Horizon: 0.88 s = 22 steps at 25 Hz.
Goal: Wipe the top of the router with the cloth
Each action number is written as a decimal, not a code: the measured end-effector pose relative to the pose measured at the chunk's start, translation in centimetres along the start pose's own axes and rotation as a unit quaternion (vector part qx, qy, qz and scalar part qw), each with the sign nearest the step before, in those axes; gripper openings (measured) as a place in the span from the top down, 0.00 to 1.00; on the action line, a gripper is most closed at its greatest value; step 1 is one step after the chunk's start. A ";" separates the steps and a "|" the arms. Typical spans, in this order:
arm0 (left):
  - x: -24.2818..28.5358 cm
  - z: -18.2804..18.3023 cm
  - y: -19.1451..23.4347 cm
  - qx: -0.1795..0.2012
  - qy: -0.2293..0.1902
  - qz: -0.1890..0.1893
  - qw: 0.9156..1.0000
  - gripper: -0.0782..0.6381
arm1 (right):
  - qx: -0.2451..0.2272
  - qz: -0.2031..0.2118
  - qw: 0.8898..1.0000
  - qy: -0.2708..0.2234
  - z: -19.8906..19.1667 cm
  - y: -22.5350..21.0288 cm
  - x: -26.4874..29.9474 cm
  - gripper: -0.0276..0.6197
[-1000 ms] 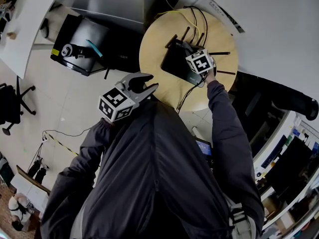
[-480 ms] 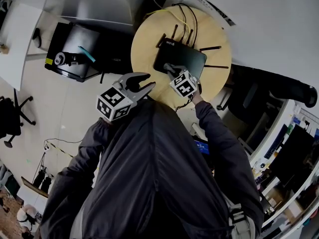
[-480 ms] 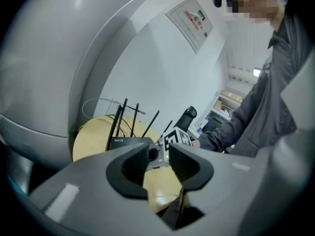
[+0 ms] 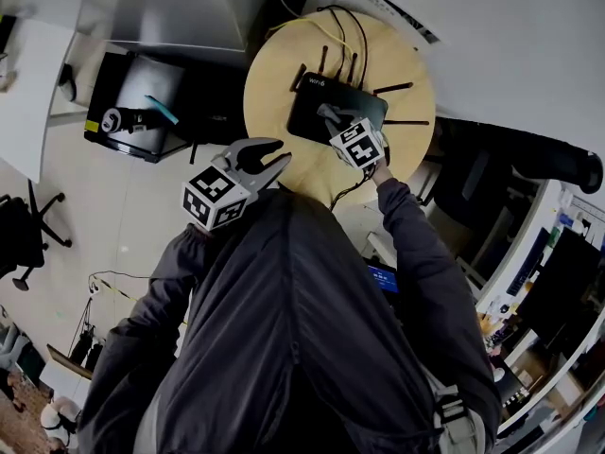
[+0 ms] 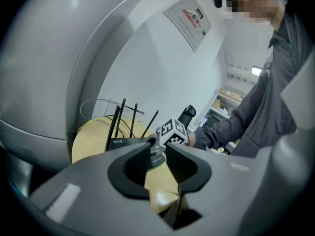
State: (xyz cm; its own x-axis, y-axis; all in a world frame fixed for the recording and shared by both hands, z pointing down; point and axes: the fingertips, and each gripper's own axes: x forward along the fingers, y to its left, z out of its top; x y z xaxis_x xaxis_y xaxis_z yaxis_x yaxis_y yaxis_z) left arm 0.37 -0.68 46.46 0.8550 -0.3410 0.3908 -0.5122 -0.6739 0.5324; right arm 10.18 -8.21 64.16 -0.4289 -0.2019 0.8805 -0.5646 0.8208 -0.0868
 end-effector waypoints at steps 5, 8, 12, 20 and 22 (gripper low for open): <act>0.0 0.4 0.3 0.012 -0.001 0.006 1.000 0.81 | 0.025 -0.082 0.996 0.020 -0.7 -7.7 -0.2 0.91; -0.2 0.8 0.6 0.020 -0.001 0.009 1.000 0.83 | 0.037 -0.085 0.996 0.016 -1.1 -9.1 0.1 0.91; -0.5 1.0 1.3 0.019 -0.001 0.012 1.000 0.87 | 0.037 -0.074 0.996 0.025 -1.9 -8.1 0.0 0.91; -0.3 1.1 2.0 0.023 0.006 0.009 1.000 0.89 | 0.022 -0.028 0.999 0.029 -4.6 -1.6 -0.8 0.91; -0.2 1.2 2.1 0.025 0.008 0.009 1.000 0.89 | 0.025 -0.012 0.999 0.028 -5.0 0.7 -1.3 0.91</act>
State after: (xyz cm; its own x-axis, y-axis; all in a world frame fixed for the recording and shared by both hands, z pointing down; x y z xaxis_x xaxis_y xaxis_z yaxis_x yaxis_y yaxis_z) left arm -0.80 -2.84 46.60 0.8439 -0.3439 0.4118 -0.5229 -0.6993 0.4874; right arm 13.91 -4.70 65.26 -0.3753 -0.1889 0.9075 -0.6092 0.7881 -0.0878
